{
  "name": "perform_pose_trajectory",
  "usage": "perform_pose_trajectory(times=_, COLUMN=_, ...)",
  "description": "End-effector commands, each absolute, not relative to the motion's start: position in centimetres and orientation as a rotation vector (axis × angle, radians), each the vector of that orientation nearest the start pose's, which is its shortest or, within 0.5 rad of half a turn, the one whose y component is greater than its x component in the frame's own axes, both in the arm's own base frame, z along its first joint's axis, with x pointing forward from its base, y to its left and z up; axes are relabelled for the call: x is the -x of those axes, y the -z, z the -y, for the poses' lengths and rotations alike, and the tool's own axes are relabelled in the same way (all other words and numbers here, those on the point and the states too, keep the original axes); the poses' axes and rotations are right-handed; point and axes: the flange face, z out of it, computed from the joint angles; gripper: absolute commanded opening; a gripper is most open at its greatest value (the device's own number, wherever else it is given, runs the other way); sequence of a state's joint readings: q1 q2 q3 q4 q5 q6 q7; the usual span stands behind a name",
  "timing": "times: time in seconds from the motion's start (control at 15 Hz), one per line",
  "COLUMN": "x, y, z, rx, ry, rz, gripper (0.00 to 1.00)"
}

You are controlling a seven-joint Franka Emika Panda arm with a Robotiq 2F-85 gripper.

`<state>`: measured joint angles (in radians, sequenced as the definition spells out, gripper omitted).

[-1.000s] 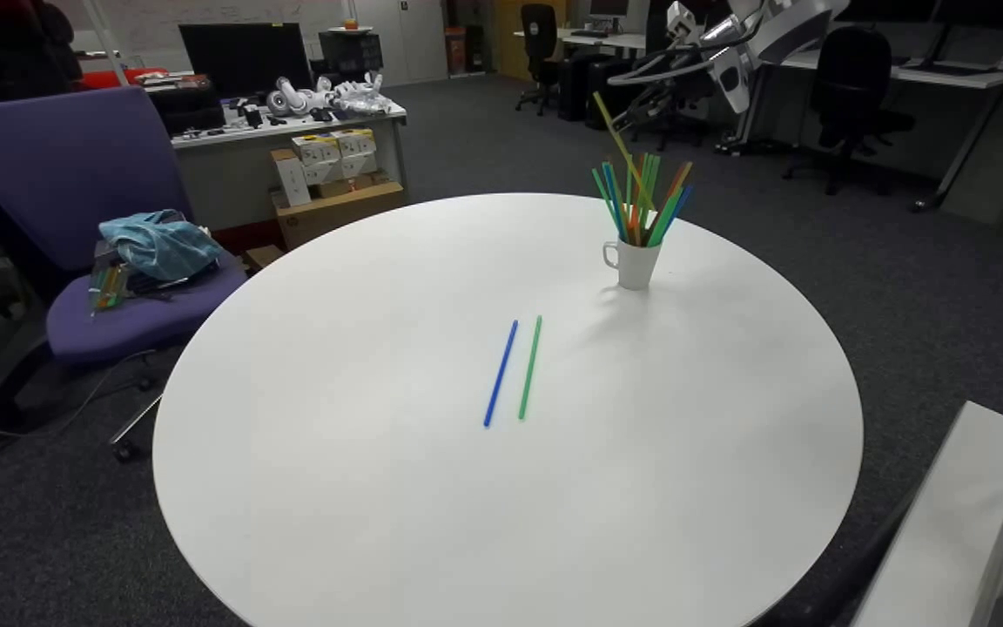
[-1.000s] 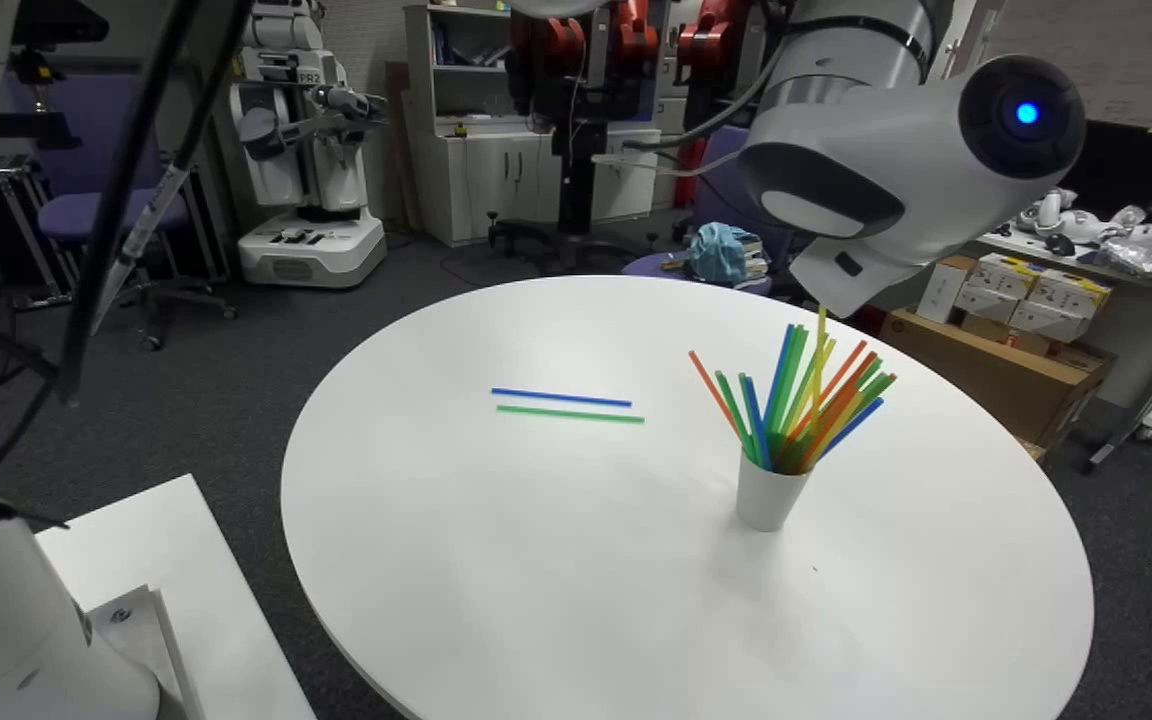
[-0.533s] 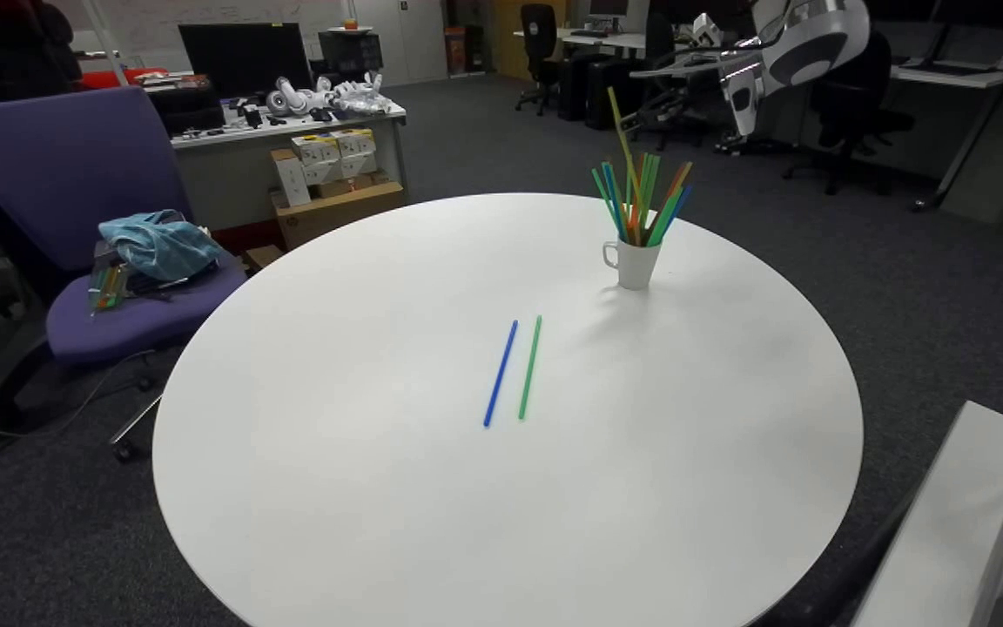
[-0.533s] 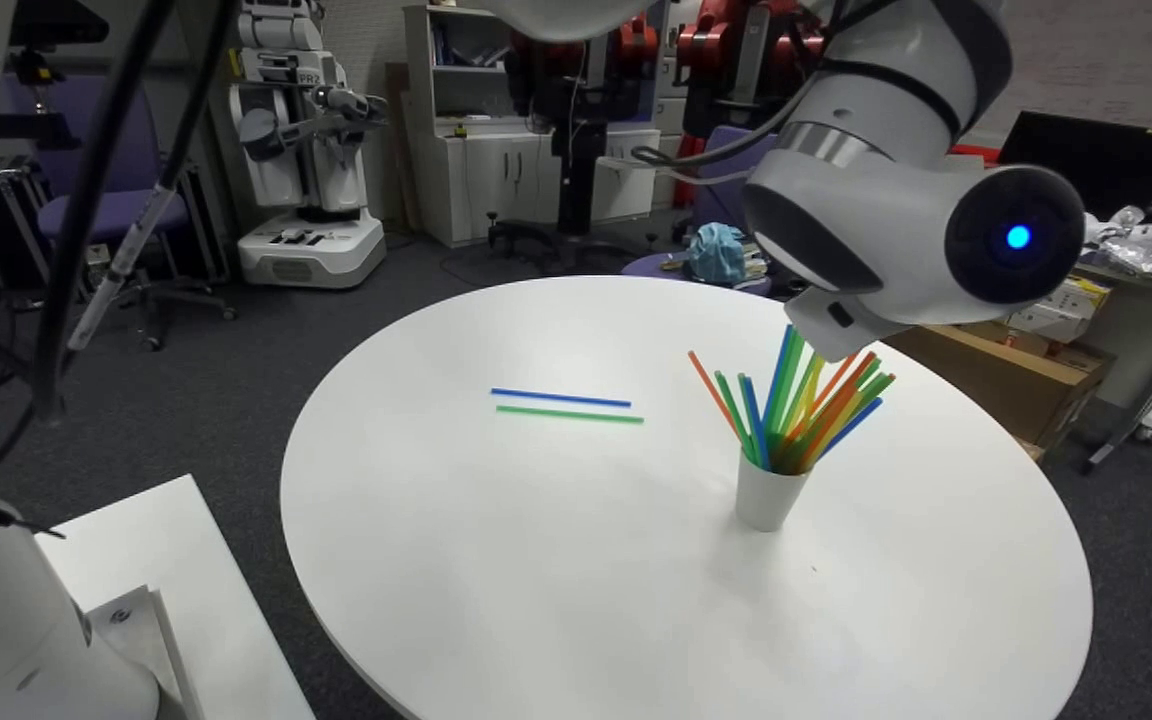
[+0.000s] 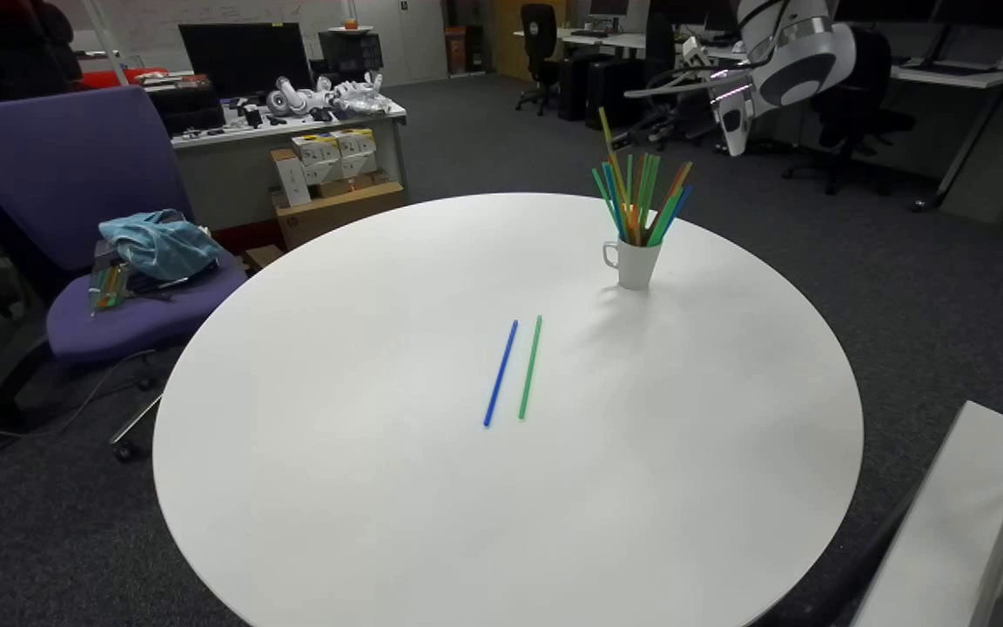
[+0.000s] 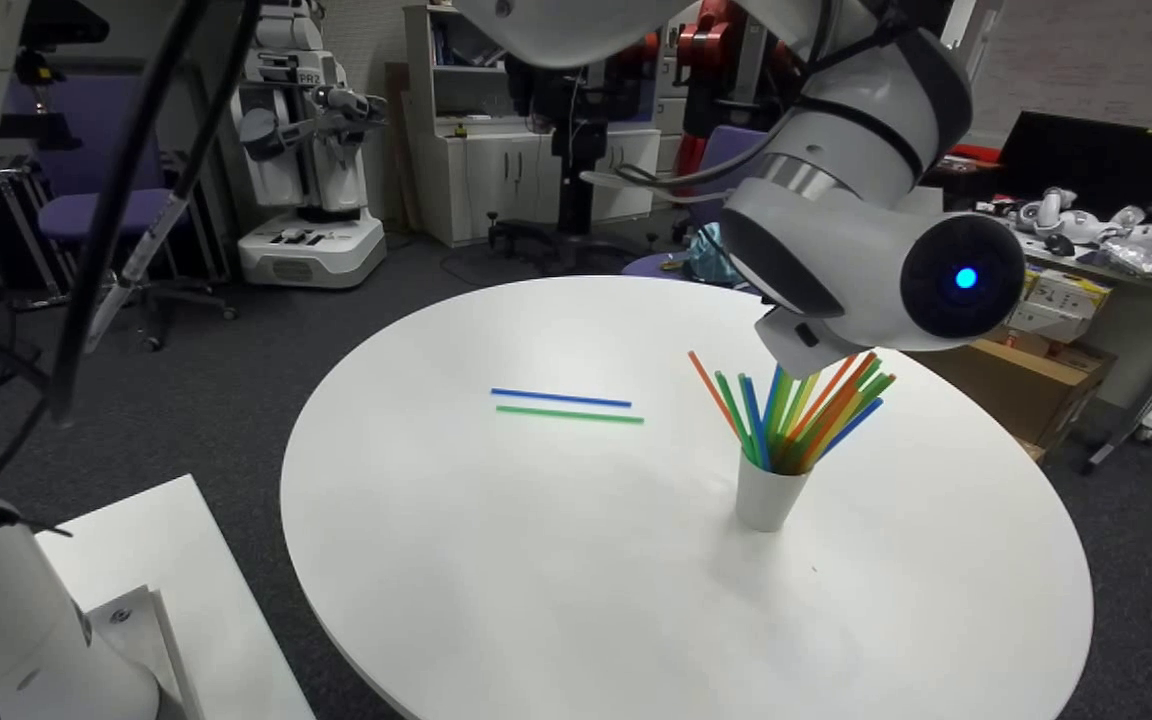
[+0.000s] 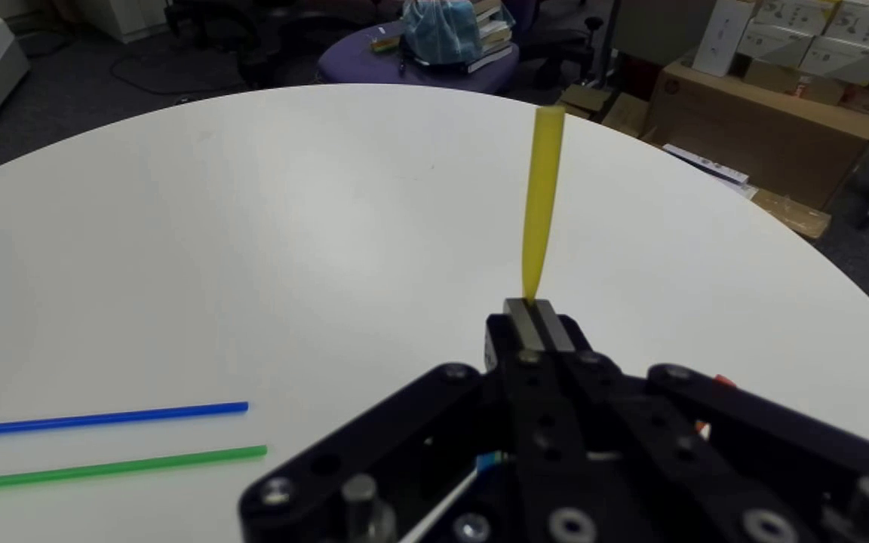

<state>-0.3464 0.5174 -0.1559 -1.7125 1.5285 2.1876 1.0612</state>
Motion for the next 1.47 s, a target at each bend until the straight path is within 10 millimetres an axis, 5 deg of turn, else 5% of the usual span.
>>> perform_pose_trajectory(times=0.0, x=-61.8, y=-31.3, z=28.2, rx=0.606, ry=-0.353, rz=-1.941, gripper=0.0)
perform_pose_trajectory(times=0.87, x=-60.3, y=-29.3, z=29.2, rx=0.667, ry=-0.307, rz=-1.987, gripper=0.0)
perform_pose_trajectory(times=0.93, x=-60.2, y=-29.3, z=29.3, rx=0.673, ry=-0.302, rz=-1.985, gripper=0.26)
perform_pose_trajectory(times=1.4, x=-60.2, y=-29.0, z=29.7, rx=0.696, ry=-0.294, rz=-1.986, gripper=0.72)
